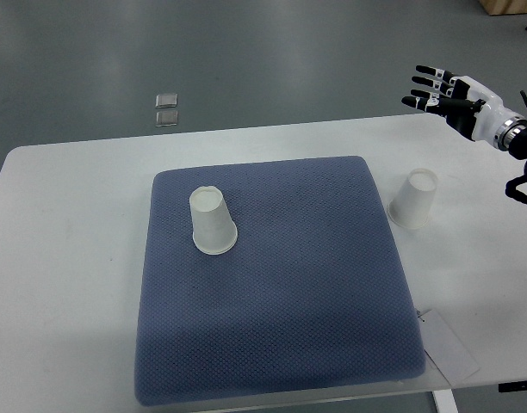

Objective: Stack paper cups
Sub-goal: 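Lower the right hand onto the white paper cup at the pad's edge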

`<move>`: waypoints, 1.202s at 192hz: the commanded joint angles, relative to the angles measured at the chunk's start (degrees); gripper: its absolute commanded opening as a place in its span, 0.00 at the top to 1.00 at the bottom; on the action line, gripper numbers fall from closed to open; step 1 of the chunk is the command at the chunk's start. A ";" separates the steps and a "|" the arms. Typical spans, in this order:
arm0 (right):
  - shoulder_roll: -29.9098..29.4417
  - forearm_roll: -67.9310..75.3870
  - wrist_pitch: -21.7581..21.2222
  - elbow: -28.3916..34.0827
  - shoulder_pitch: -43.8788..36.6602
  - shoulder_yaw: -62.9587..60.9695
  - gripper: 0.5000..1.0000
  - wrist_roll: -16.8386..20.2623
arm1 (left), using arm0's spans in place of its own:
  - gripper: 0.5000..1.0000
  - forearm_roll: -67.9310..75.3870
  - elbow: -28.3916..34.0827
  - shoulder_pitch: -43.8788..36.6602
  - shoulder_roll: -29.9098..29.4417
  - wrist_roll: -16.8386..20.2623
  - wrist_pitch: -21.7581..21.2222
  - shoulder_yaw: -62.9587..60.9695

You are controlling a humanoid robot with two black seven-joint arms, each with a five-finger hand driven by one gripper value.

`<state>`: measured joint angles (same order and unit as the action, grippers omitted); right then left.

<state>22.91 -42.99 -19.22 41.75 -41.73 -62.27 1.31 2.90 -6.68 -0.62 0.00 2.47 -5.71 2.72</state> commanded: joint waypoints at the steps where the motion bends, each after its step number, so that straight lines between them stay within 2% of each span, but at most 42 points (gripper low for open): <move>1: 1.69 -3.24 -0.21 2.20 -0.11 2.94 0.19 -0.61 | 0.00 0.00 0.00 -0.08 0.00 -0.01 0.00 0.00; 59: 5.82 -24.24 -2.49 8.26 -1.16 9.88 0.19 -5.18 | 0.00 0.00 0.00 0.01 0.00 -0.01 0.00 0.00; 111: 12.77 -32.33 -3.11 12.83 -4.85 20.70 0.19 -7.99 | 0.00 0.00 0.00 -0.08 0.00 -0.01 0.00 0.00; 157: 13.03 -43.84 -2.67 13.54 -4.50 25.36 0.19 -9.84 | 0.00 0.00 0.00 0.01 0.00 -0.01 0.00 0.00; 231: 13.47 -47.71 -1.26 13.27 -4.50 28.17 0.19 -9.84 | 0.00 0.00 0.00 0.01 0.00 -0.01 -0.09 0.00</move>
<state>36.39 -89.87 -21.28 55.20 -46.42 -34.30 -8.52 2.90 -6.68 -0.64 0.00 2.46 -5.71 2.72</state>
